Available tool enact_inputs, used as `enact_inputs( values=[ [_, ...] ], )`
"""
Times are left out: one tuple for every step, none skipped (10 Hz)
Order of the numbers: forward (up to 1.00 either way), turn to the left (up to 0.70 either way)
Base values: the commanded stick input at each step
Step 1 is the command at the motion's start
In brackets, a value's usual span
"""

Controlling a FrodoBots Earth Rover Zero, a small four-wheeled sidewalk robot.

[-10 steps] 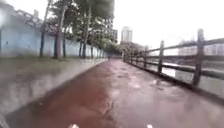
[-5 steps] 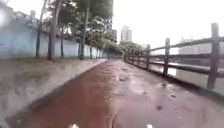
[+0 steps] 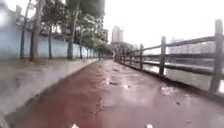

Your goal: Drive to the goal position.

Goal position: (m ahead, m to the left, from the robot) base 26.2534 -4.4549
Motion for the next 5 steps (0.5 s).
enact_inputs(
  values=[
    [0.85, 0.02],
    [0.85, 0.02],
    [0.85, 0.02],
    [0.85, 0.02],
    [0.85, 0.02]
  ],
)
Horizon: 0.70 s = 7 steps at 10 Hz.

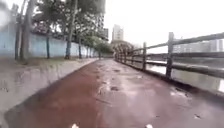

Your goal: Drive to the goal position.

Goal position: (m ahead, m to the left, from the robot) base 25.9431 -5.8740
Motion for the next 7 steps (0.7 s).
enact_inputs(
  values=[
    [0.85, 0.02],
    [0.85, 0.02],
    [0.85, 0.02],
    [0.85, 0.02],
    [0.85, 0.02],
    [0.85, 0.02],
    [0.85, 0.02]
  ],
)
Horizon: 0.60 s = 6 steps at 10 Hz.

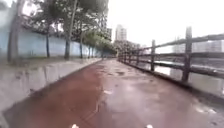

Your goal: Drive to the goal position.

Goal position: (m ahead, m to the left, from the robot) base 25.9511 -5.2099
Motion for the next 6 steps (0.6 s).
enact_inputs(
  values=[
    [0.85, 0.02],
    [0.85, 0.02],
    [0.85, 0.02],
    [0.85, 0.02],
    [0.85, 0.02],
    [0.85, 0.02]
  ],
)
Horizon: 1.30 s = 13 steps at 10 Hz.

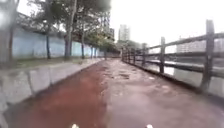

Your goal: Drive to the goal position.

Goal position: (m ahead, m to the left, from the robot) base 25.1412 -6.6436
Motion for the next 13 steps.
enact_inputs(
  values=[
    [0.85, 0.02],
    [0.85, 0.02],
    [0.85, 0.02],
    [0.85, 0.02],
    [0.85, 0.02],
    [0.85, 0.02],
    [0.85, 0.02],
    [0.85, 0.02],
    [0.85, 0.02],
    [0.85, 0.02],
    [0.85, 0.02],
    [0.85, 0.02],
    [0.85, 0.02]
  ],
)
